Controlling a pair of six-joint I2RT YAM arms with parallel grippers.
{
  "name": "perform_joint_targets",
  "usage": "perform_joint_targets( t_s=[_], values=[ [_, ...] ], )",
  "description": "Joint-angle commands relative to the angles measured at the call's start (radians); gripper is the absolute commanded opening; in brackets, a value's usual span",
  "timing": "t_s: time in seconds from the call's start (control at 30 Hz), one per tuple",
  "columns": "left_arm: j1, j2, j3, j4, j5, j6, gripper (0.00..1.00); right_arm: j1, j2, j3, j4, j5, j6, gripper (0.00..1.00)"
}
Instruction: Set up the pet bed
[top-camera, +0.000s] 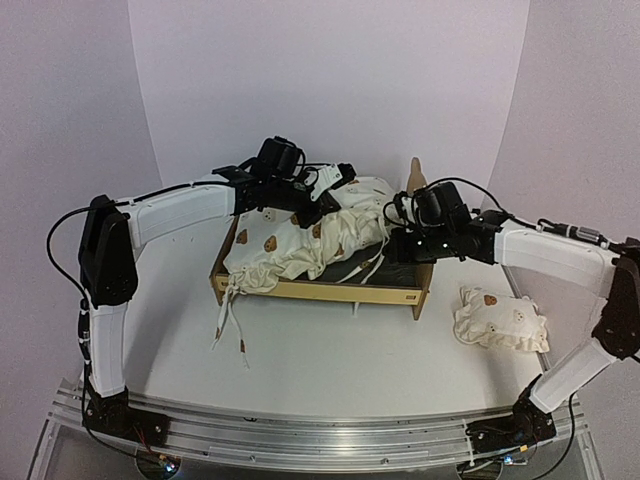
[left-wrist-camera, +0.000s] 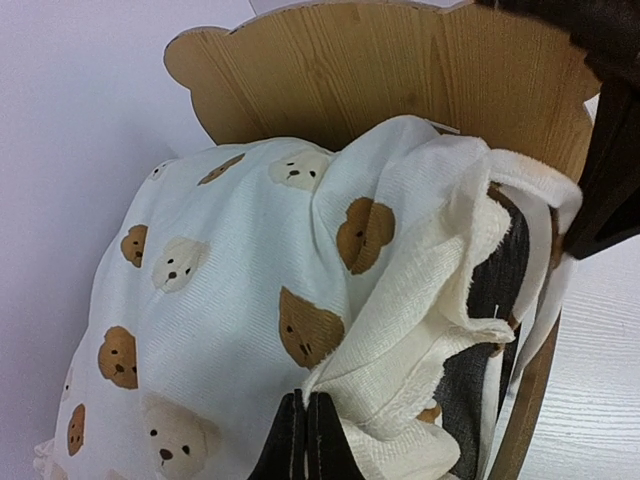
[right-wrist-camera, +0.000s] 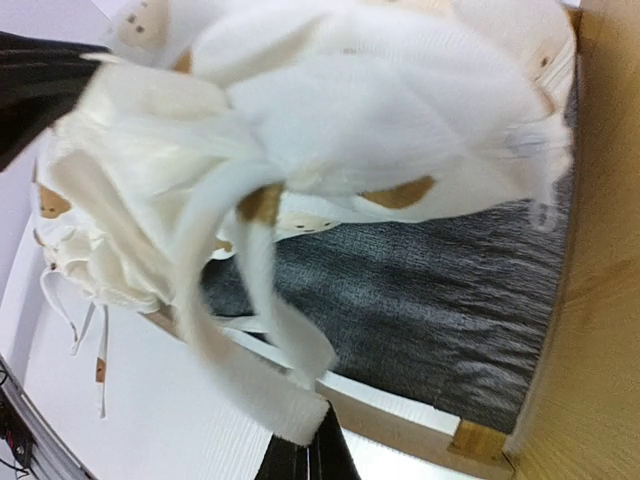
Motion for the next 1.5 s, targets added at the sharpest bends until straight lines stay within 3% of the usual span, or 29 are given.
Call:
perform_joint_targets(
  t_s=[0.0,0.17,0.4,0.63,0.83,1.47],
  values=[
    [0.017,-0.07,-0.007,0.053,-0.014,-0.001,0.0,-0.002,-0.096,0.051,-0.121,-0.013,-0.027,0.0],
    [0.018,-0.071,-0.016,0.057,-0.004,-0.004,0.0,-0.002,-0.124,0.087,-0.134,-0.068,-0.026,0.0],
    [0.018,-0.079,-0.03,0.059,-0.005,-0.004,0.0,-0.002,-0.14,0.17,-0.141,-0.276,-0.01,0.0],
    [0.018,-0.082,-0.042,0.061,-0.007,-0.002,0.0,-0.002,-0.115,0.182,-0.14,-0.514,0.114,0.0],
    [0.018,-0.082,-0.05,0.062,-0.003,-0.004,0.0,0.004,-0.077,0.144,-0.085,-0.621,0.204,0.0],
    [0.018,-0.094,-0.078,0.062,-0.001,-0.005,0.0,0.007,-0.118,0.278,-0.045,-0.542,0.126,0.0]
  ],
)
